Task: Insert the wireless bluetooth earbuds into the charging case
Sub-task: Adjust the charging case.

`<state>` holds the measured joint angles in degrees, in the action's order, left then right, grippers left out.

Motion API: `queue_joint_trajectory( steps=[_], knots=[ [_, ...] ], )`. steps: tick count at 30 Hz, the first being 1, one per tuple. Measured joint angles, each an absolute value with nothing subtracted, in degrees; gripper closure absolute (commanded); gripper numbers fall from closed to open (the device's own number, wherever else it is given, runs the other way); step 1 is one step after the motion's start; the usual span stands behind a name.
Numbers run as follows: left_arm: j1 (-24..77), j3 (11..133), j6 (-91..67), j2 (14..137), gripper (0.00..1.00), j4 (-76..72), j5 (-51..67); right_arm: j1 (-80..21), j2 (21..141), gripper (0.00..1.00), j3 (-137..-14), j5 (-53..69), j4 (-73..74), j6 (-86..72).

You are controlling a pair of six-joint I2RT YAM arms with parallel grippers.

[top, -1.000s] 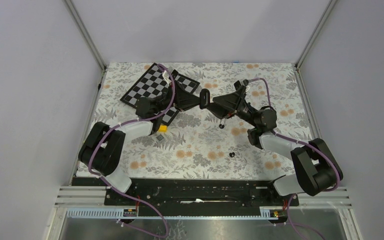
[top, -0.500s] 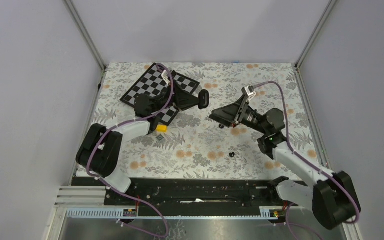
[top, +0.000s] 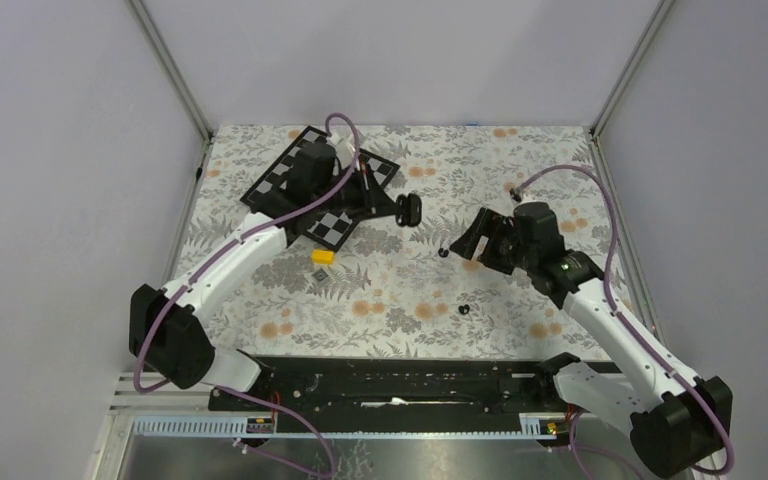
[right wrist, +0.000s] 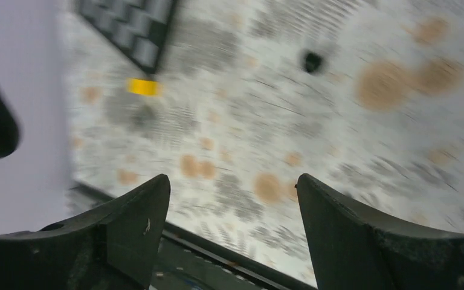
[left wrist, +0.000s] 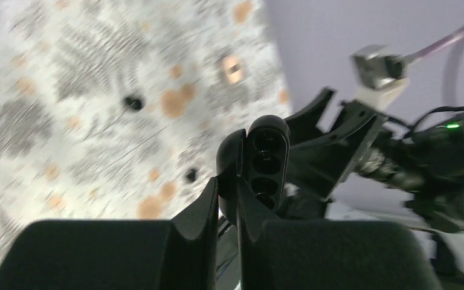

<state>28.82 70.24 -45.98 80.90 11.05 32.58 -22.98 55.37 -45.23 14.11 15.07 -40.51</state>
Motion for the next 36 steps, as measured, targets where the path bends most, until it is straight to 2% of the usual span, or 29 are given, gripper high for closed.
queue_joint_trajectory(
  steps=[3,6,12,20,24,27,30,32,34,36],
  knots=[
    [32.3,72.1,-39.2,82.2,1.0,23.3,24.4,-26.4,58.0,0.13,-45.2,3.8,24.8,-37.9],
    [34.8,72.6,-34.5,83.9,1.0,31.3,19.1,-33.6,60.7,0.18,-45.3,-4.1,31.2,-37.6],
    [35.5,72.6,-28.4,84.7,1.0,42.0,10.7,-41.3,61.8,0.35,-43.8,-13.0,36.0,-41.0],
    [39.0,73.4,-26.6,85.7,1.0,47.2,1.9,-42.8,56.4,0.59,-36.4,-14.9,36.2,-48.0],
    [41.6,74.6,-27.1,87.6,1.0,47.5,-2.1,-43.9,56.6,0.63,-35.7,-14.5,34.7,-50.0],
    [43.0,75.0,-27.5,88.4,1.0,47.4,-3.7,-45.0,56.4,0.53,-35.6,-14.1,32.5,-50.4],
    [43.4,75.0,-27.5,88.3,1.0,46.5,-2.5,-45.3,52.9,0.28,-33.2,-12.2,25.1,-50.2],
    [43.4,75.2,-27.5,88.2,1.0,46.1,-1.4,-45.4,48.8,0.19,-30.4,-9.5,17.0,-50.0],
    [43.4,75.8,-27.5,88.2,1.0,46.1,-0.6,-45.4,47.0,0.12,-28.5,-6.1,7.6,-50.1],
    [43.4,76.5,-27.5,88.1,1.0,46.1,0.1,-45.4,48.6,0.09,-28.5,-3.2,0.5,-50.7]
  ],
)
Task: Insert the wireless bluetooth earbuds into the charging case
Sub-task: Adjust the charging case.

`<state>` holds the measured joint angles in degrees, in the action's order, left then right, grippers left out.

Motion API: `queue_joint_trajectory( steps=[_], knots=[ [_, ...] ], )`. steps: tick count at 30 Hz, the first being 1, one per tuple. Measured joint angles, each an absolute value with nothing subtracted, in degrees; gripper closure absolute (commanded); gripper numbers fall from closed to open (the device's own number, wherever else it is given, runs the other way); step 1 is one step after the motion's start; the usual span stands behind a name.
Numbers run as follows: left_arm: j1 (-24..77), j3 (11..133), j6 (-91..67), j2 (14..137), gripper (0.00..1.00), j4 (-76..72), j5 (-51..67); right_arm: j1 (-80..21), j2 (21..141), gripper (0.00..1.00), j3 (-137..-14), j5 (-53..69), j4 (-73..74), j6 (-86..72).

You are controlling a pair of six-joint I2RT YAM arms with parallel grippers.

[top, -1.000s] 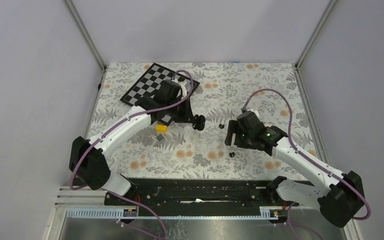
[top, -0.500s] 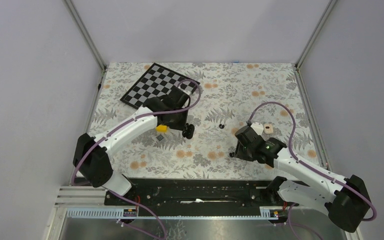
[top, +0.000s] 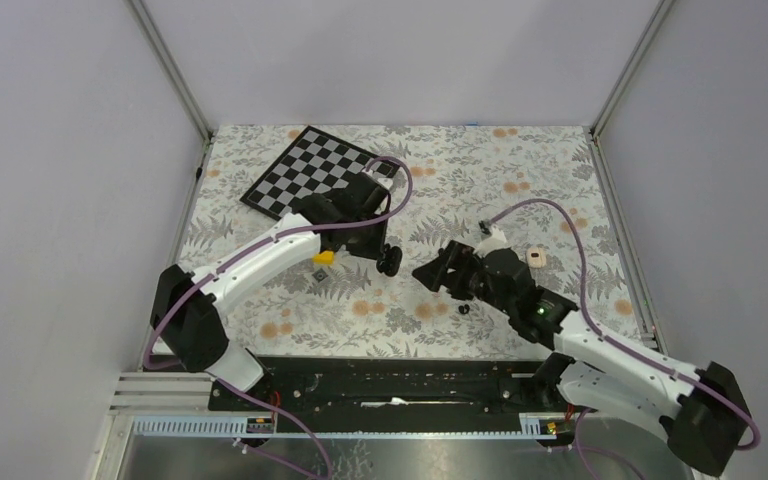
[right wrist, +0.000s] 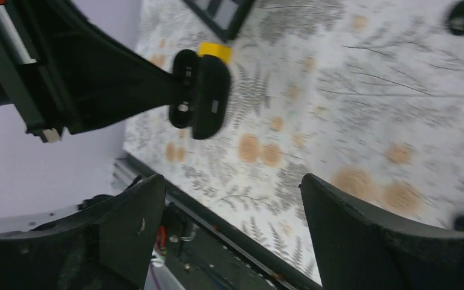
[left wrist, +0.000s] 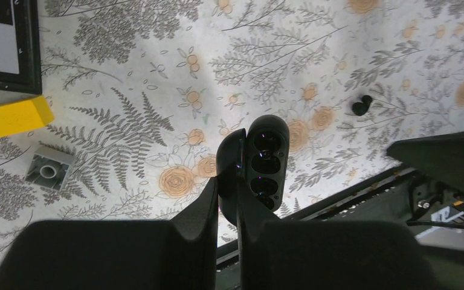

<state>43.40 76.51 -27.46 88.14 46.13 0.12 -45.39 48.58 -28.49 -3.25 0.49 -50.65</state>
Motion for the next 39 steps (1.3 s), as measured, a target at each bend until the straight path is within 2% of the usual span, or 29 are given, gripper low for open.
queue_joint_trajectory(
  steps=[5,14,28,37,39],
  knots=[
    [43.4,77.3,-27.5,87.1,1.0,46.2,1.5,-45.5,58.1,0.11,-28.8,3.5,-14.1,-53.0],
    [43.4,78.0,-27.5,86.7,1.0,47.0,1.8,-45.5,64.9,0.27,-28.7,7.2,-26.2,-55.6],
    [43.4,78.4,-27.5,86.6,1.0,47.5,2.0,-45.5,69.6,0.45,-28.7,7.1,-30.9,-56.9],
    [43.4,78.4,-27.4,85.8,1.0,47.6,2.1,-45.5,72.2,0.47,-28.0,7.2,-36.8,-58.3],
    [43.4,78.4,-27.5,85.7,1.0,47.6,2.3,-45.5,72.5,0.5,-28.0,7.2,-37.3,-58.5]
  ],
)
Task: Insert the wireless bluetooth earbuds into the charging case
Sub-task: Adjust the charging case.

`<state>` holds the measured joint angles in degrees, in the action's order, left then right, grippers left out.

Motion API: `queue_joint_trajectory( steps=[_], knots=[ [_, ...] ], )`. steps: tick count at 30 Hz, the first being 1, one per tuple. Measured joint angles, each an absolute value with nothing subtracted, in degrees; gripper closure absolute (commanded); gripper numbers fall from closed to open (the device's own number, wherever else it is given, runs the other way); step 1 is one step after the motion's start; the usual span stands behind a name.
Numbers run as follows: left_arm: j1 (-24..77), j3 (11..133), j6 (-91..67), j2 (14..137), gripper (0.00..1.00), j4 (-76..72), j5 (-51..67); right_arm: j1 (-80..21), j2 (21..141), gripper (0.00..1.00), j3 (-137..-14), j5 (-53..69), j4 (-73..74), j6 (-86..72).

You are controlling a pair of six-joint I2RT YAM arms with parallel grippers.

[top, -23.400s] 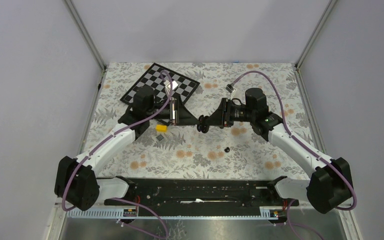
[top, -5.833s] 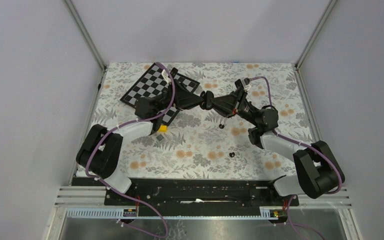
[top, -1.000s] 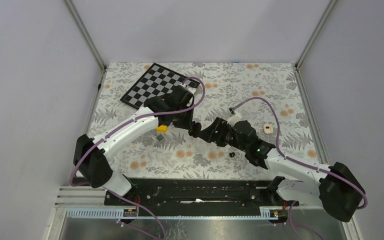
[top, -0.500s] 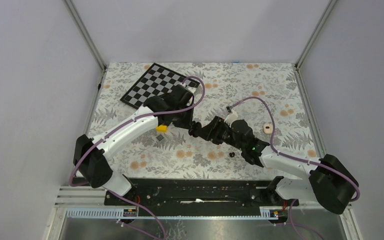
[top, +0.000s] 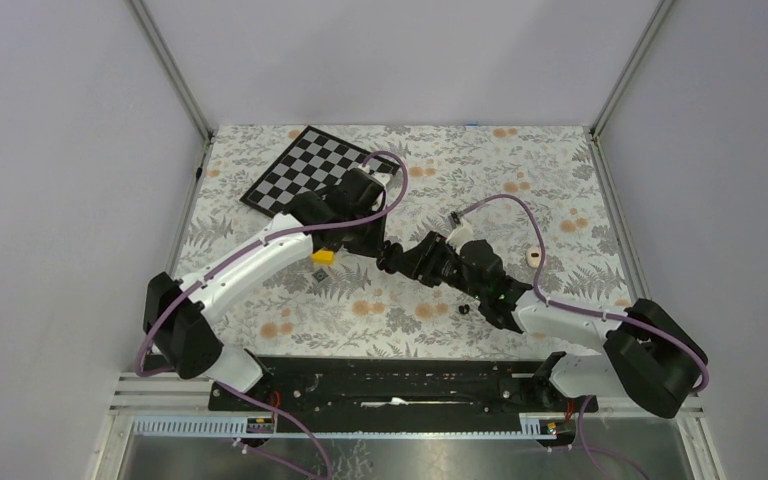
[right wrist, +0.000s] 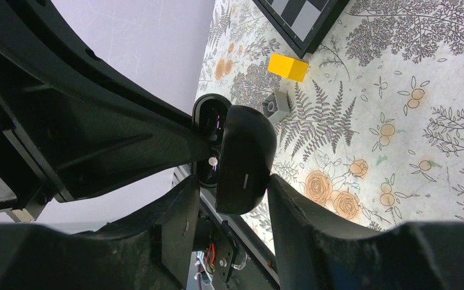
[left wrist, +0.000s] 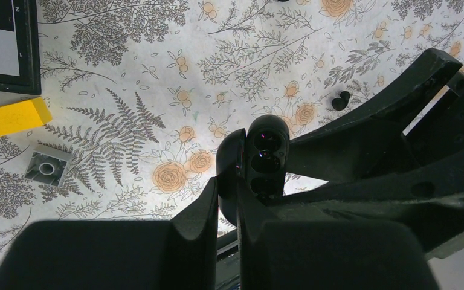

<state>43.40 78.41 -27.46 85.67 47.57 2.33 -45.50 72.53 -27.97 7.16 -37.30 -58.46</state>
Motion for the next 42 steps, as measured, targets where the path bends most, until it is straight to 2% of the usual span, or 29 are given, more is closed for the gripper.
queue_joint_trajectory(
  steps=[8,10,12,13,14,16,18,21,27,28,29,30,36,42],
  knots=[
    [43.3,78.4,-27.4,85.1,1.0,47.6,2.5,-45.5,74.3,0.62,-26.7,7.0,-41.7,-60.0],
    [43.3,78.4,-27.4,85.1,1.0,47.7,2.5,-45.5,74.7,0.71,-26.7,7.0,-42.1,-60.2],
    [43.3,78.4,-27.4,85.1,1.0,47.7,2.4,-45.4,74.9,0.86,-26.7,6.7,-42.4,-60.6],
    [43.3,78.4,-27.4,85.1,0.95,47.7,2.4,-45.4,74.9,0.93,-26.6,6.7,-42.6,-60.6],
    [43.3,78.4,-27.5,85.1,0.85,47.7,2.5,-45.4,74.9,1.0,-26.3,6.6,-42.9,-60.9],
    [43.3,78.4,-27.5,85.0,0.58,47.7,2.4,-45.3,74.9,1.0,-25.9,6.6,-43.5,-61.5],
    [43.3,78.4,-27.1,84.8,0.38,47.8,2.4,-45.1,74.9,1.0,-25.6,6.6,-43.9,-61.9],
    [43.3,78.8,-27.3,84.5,0.23,48.9,2.4,-44.0,74.9,1.0,-24.7,7.3,-44.6,-62.9],
    [39.5,79.7,-24.8,80.8,0.18,51.7,7.3,-36.9,75.0,1.0,-23.2,16.3,-48.4,-65.2],
    [39.1,79.7,-24.7,80.4,0.14,51.8,7.7,-36.1,75.0,1.0,-23.2,17.9,-49.0,-65.5],
    [37.0,79.3,-24.2,78.9,0.03,51.5,10.1,-35.0,75.0,1.0,-23.2,20.3,-50.2,-65.9],
    [35.2,78.6,-23.8,77.1,0.01,51.1,12.2,-34.4,75.2,1.0,-23.3,23.1,-51.5,-66.5],
    [27.3,70.7,-25.8,65.1,0.01,43.2,24.6,-31.0,80.2,1.0,-23.3,35.6,-64.7,-73.2],
    [24.2,62.1,-33.9,61.5,0.01,29.3,37.5,-29.3,89.6,1.0,-23.7,41.7,-80.4,-84.3]
  ],
)
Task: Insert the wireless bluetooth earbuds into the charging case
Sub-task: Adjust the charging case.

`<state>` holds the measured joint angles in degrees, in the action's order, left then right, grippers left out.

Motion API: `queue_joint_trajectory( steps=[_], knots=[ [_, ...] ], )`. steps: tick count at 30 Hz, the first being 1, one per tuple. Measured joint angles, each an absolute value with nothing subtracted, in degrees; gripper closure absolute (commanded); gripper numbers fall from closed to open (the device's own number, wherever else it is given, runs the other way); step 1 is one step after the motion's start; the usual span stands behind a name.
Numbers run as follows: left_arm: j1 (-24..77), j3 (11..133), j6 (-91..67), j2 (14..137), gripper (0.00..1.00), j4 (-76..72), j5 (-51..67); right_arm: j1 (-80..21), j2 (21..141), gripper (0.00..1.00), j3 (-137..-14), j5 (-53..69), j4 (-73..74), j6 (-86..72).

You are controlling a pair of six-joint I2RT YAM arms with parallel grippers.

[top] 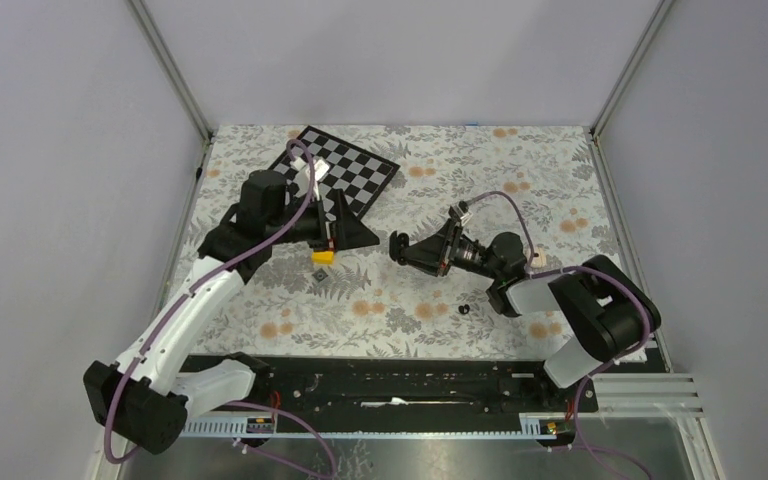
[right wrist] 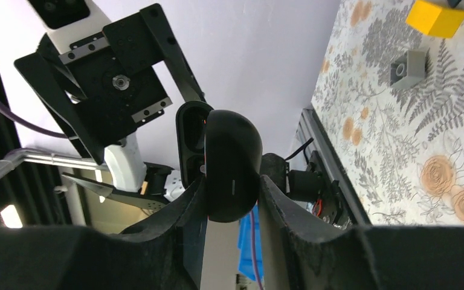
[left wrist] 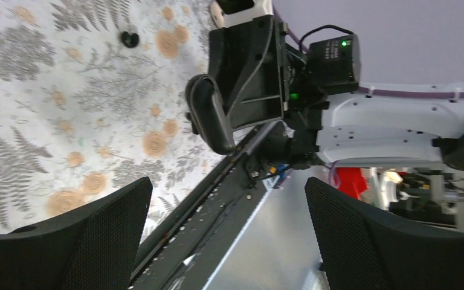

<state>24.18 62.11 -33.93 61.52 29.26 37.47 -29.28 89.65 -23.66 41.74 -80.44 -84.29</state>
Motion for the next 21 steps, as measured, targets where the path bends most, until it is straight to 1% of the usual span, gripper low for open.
queue_joint_trajectory(
  steps=[4,7,10,13,15,17,21],
  knots=[
    [23.9,58.1,-39.0,62.5,0.01,23.7,41.5,-29.2,91.5,1.0,-23.9,43.2,-82.4,-87.5],
    [23.9,55.7,-42.5,62.6,0.03,18.5,43.6,-29.2,91.5,1.0,-25.3,44.3,-83.9,-88.9],
    [23.2,49.6,-49.5,62.5,0.05,7.5,45.8,-29.2,91.5,1.0,-26.8,44.9,-84.8,-89.8],
    [20.9,39.4,-60.1,62.4,0.07,-6.9,47.5,-29.2,91.5,1.0,-27.2,45.2,-85.5,-90.3],
    [20.1,35.9,-64.6,62.7,0.08,-11.5,47.9,-29.2,91.5,1.0,-27.2,45.2,-85.6,-90.5],
    [20.1,34.7,-68.1,62.8,0.11,-15.9,48.3,-29.2,91.5,1.0,-27.2,45.2,-85.6,-90.5],
    [20.1,34.7,-72.7,62.7,0.11,-24.9,49.9,-29.2,91.5,1.0,-27.2,45.2,-85.6,-90.7]
  ],
)
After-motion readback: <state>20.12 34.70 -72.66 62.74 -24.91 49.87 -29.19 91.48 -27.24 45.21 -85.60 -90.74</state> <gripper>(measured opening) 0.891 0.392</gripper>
